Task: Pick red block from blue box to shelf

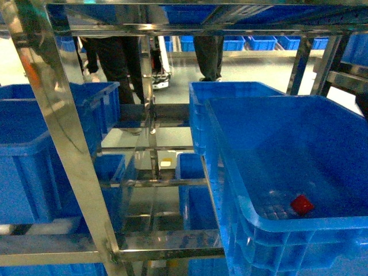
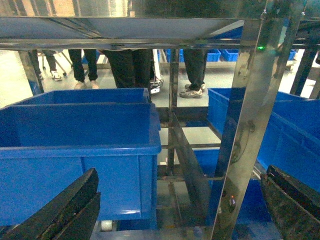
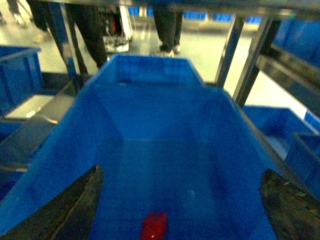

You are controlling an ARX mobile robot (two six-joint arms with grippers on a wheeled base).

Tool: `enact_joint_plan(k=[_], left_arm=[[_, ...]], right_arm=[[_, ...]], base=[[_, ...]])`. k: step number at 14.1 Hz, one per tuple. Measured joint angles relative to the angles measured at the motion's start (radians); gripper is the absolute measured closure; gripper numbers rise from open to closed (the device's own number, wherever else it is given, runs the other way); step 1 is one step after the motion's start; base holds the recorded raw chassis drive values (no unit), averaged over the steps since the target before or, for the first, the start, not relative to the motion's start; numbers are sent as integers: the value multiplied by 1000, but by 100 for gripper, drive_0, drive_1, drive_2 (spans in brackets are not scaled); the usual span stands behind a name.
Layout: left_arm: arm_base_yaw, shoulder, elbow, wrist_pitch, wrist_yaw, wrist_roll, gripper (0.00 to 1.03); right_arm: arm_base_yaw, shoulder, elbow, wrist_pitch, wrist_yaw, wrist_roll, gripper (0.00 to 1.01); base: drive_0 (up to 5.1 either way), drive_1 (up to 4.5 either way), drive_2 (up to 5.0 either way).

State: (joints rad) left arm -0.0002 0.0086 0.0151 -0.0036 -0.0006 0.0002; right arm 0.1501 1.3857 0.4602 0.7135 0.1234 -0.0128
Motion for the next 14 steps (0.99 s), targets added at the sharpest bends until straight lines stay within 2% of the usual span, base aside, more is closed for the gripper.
enact_joint_plan(k=[2, 3, 4, 5, 6, 7, 14], left_arm=[[0, 0, 0, 0, 0, 0, 5], [0, 0, 0, 0, 0, 0, 5], [0, 0, 0, 0, 0, 0, 5], [0, 0, 0, 0, 0, 0, 5], [0, 0, 0, 0, 0, 0, 5], [0, 0, 0, 0, 0, 0, 5], [0, 0, 0, 0, 0, 0, 5]], right_arm=[[13, -116, -72, -35, 24, -18, 1], [10, -156, -202, 160, 26, -9, 14], [-6, -177, -251, 230, 21, -5, 23], [-30, -256, -288, 237, 4, -3, 42], [-65, -337, -377, 242, -35, -2, 78], [-156, -520, -422, 110, -115, -2, 99], [-154, -896, -448, -227, -121, -2, 99]], base=[[0, 0, 0], [0, 0, 0], [0, 0, 0], [0, 0, 0], [0, 0, 0], [0, 0, 0], [0, 0, 0]])
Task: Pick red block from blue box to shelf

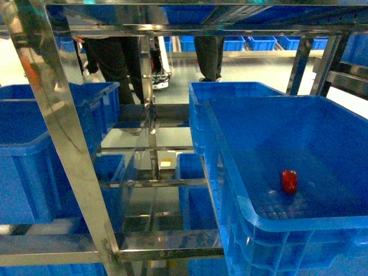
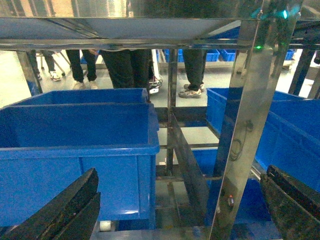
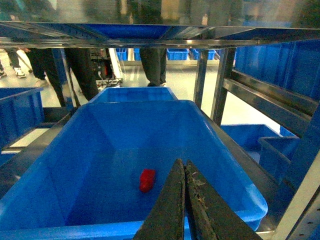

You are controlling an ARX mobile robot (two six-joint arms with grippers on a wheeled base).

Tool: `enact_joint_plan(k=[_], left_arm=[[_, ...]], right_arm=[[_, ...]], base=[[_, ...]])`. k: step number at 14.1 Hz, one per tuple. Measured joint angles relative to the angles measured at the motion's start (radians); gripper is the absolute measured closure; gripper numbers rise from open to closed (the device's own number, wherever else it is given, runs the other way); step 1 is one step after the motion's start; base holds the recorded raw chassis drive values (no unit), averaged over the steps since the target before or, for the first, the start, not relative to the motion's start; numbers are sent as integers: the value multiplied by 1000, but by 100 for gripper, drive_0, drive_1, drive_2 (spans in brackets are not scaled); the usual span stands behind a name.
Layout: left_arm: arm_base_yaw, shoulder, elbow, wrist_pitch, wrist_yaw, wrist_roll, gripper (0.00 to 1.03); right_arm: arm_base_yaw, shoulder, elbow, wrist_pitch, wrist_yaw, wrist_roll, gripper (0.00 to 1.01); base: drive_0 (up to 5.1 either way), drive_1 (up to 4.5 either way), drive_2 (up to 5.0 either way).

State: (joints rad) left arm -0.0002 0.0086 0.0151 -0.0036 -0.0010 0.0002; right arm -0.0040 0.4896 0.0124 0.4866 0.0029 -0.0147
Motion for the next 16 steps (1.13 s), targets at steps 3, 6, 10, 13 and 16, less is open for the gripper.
enact_joint_plan(k=[3, 6, 10, 13, 16], left_arm=[[0, 0, 0, 0, 0, 0, 5], [0, 0, 0, 0, 0, 0, 5], [0, 0, 0, 0, 0, 0, 5], [0, 0, 0, 0, 0, 0, 5], [0, 0, 0, 0, 0, 0, 5]], right_arm=[[0, -127, 0, -122, 0, 0, 99], [0, -206, 0, -202, 0, 0, 99], [0, -272, 0, -267, 0, 0, 99], [0, -307, 0, -302, 0, 0, 99], [0, -446, 0, -493, -3, 0, 99]], base=[[0, 0, 0], [0, 0, 0], [0, 0, 0], [0, 0, 0], [0, 0, 0]])
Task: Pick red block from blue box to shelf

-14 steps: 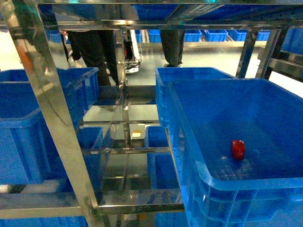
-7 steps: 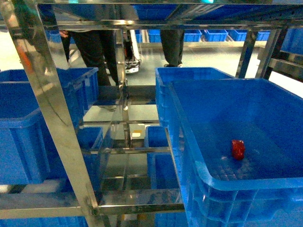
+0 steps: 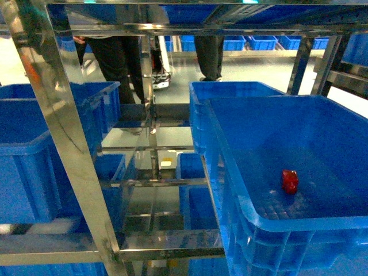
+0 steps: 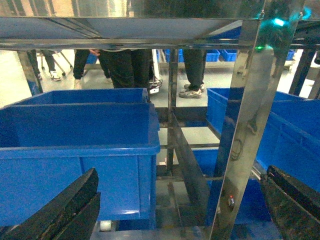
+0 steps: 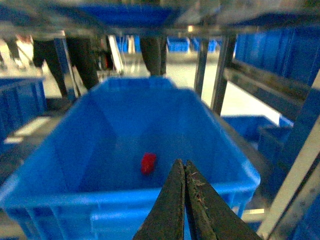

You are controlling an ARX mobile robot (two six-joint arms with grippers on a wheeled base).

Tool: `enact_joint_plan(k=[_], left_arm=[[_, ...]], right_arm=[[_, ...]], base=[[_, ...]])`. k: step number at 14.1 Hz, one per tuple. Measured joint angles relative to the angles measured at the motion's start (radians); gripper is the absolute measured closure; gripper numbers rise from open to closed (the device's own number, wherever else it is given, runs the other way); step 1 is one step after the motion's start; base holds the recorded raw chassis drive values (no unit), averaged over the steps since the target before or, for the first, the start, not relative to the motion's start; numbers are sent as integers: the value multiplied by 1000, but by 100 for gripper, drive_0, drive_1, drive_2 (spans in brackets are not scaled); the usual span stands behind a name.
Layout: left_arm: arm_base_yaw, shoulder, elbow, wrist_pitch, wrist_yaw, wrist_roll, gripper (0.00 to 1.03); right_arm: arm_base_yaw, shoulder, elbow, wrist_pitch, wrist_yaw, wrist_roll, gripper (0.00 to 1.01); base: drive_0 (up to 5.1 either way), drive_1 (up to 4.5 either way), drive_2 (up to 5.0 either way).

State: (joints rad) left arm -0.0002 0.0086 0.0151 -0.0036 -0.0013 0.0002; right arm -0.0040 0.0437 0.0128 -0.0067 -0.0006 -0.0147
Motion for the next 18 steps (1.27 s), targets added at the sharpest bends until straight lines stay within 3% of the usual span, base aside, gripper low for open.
enact_joint_plan(k=[3, 4, 6, 12, 18], left_arm=[[0, 0, 0, 0, 1, 0, 5], [0, 0, 0, 0, 1, 0, 5], [0, 0, 0, 0, 1, 0, 5], [0, 0, 0, 0, 1, 0, 5], [0, 0, 0, 0, 1, 0, 5]], right_arm=[[0, -39, 0, 4, 0, 0, 99], [0, -39, 0, 2, 0, 0, 92], [0, -39, 0, 2, 0, 0, 65], [0, -39, 0, 2, 0, 1, 1], [0, -39, 0, 2, 0, 3, 3]], base=[[0, 0, 0], [0, 0, 0], [0, 0, 0], [0, 0, 0], [0, 0, 0]])
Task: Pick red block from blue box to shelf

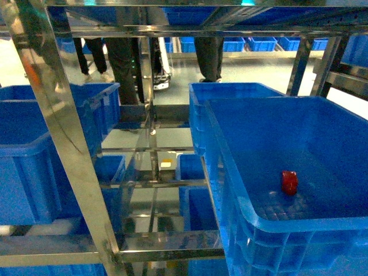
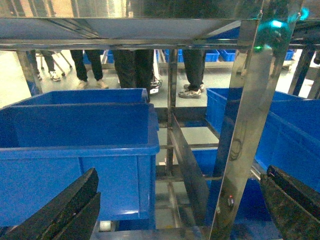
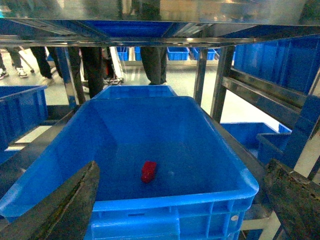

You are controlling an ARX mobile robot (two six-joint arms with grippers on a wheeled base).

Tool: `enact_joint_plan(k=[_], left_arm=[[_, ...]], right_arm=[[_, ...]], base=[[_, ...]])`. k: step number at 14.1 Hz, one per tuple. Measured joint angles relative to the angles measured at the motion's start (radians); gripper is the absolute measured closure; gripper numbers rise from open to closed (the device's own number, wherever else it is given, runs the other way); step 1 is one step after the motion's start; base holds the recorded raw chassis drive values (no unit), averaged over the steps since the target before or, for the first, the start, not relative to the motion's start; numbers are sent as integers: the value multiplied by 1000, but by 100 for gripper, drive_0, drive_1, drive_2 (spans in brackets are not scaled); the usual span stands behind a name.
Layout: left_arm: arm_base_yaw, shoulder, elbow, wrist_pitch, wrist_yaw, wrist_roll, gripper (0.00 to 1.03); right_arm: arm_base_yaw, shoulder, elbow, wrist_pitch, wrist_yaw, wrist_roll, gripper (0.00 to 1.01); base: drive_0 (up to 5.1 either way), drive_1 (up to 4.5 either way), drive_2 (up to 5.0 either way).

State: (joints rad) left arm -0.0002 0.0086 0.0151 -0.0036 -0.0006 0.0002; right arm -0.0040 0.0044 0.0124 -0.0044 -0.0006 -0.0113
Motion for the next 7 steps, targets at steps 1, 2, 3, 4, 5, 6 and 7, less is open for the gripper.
enact_joint_plan(k=[1, 2, 3, 4, 5, 6, 7], left_arm=[[0, 0, 0, 0, 0, 0, 5], [0, 0, 0, 0, 0, 0, 5], [0, 0, 0, 0, 0, 0, 5], [0, 0, 0, 0, 0, 0, 5], [0, 0, 0, 0, 0, 0, 5], [0, 0, 0, 0, 0, 0, 5], [0, 0, 0, 0, 0, 0, 5]], right_arm=[[0, 0, 0, 0, 0, 0, 3], [0, 0, 0, 0, 0, 0, 3], [0, 0, 0, 0, 0, 0, 3], [0, 0, 0, 0, 0, 0, 3], [0, 0, 0, 0, 0, 0, 3], [0, 0, 0, 0, 0, 0, 3], [0, 0, 0, 0, 0, 0, 3]], base=[[0, 0, 0], [0, 0, 0], [0, 0, 0], [0, 0, 0], [0, 0, 0], [0, 0, 0], [0, 0, 0]])
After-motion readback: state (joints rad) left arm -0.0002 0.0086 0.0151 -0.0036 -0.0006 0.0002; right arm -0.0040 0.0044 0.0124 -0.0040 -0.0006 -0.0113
